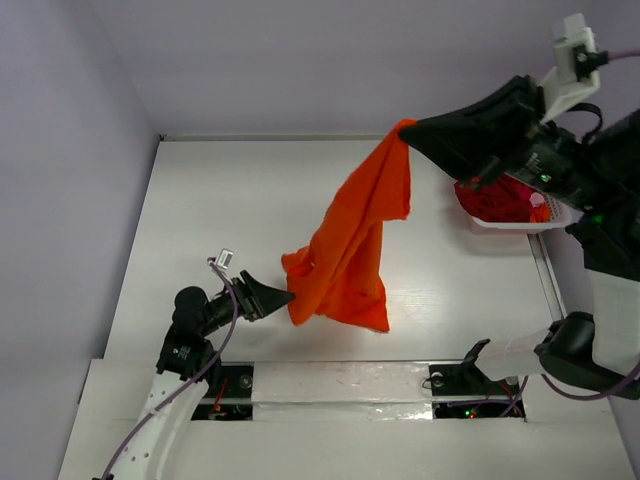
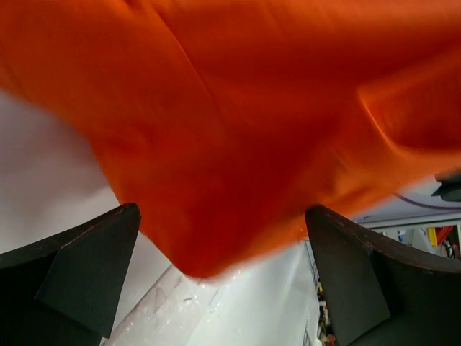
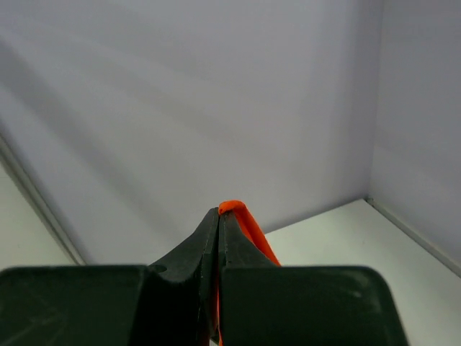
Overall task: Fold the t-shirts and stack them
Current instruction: Flatten out the tshirt
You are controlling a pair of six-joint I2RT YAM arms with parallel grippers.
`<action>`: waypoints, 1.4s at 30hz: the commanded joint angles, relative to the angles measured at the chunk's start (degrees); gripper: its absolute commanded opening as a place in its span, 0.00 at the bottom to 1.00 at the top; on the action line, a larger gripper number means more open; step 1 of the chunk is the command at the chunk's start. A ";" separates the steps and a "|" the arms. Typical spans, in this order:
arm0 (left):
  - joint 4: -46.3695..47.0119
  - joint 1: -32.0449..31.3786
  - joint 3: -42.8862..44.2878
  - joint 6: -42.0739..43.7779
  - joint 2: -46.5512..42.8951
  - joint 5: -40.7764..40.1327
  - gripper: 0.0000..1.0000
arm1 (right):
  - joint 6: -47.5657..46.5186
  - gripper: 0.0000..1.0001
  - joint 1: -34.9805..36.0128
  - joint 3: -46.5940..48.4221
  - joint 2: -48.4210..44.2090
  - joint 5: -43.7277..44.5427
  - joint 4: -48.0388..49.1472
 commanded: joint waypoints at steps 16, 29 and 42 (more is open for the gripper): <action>20.12 -5.10 0.09 -12.47 -1.79 -3.05 0.99 | -0.92 0.00 0.56 -11.50 -7.37 -0.84 5.31; -6.16 -5.10 10.11 -5.97 -15.14 -3.14 0.99 | -5.31 0.00 0.56 -7.65 7.91 22.92 -5.93; -9.25 -5.10 5.02 -5.97 -17.79 -4.37 0.99 | -3.48 0.00 -1.63 12.50 24.10 50.67 -12.54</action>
